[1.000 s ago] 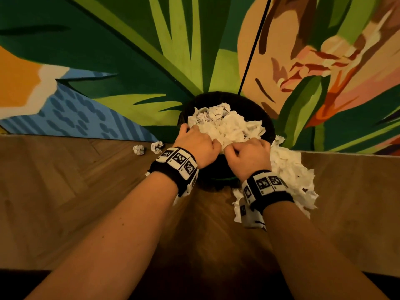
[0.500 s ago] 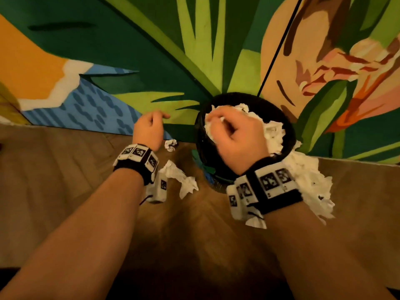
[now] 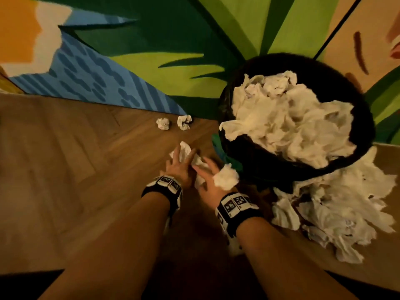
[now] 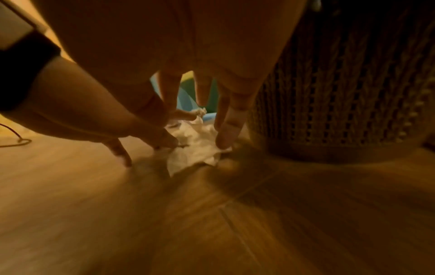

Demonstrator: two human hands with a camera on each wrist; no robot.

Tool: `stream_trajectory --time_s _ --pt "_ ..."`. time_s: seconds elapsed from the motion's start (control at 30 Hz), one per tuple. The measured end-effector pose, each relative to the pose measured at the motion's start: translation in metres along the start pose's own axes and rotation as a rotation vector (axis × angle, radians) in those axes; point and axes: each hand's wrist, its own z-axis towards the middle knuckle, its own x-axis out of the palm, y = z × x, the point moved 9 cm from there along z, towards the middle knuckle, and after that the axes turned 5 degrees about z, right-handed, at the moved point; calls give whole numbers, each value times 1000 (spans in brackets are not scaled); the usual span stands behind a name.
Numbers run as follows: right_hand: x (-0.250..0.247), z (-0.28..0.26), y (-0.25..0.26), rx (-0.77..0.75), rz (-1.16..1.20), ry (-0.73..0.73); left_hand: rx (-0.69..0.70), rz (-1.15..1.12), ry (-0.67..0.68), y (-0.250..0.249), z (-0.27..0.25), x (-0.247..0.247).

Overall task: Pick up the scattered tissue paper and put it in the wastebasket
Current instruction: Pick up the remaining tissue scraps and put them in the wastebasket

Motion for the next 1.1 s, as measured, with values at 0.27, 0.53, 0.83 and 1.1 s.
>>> stream_trajectory --time_s 0.27,0.53,0.83,1.1 --pt "21 8 -46 263 247 46 92 -242 -351 23 12 -22" --pt "26 11 -52 422 536 -138 -250 -727 -607 103 13 -63" --pt "37 64 10 108 222 19 -18 -552 -221 53 44 -56" --pt "34 40 -41 345 366 5 -280 -694 -546 85 72 -110"
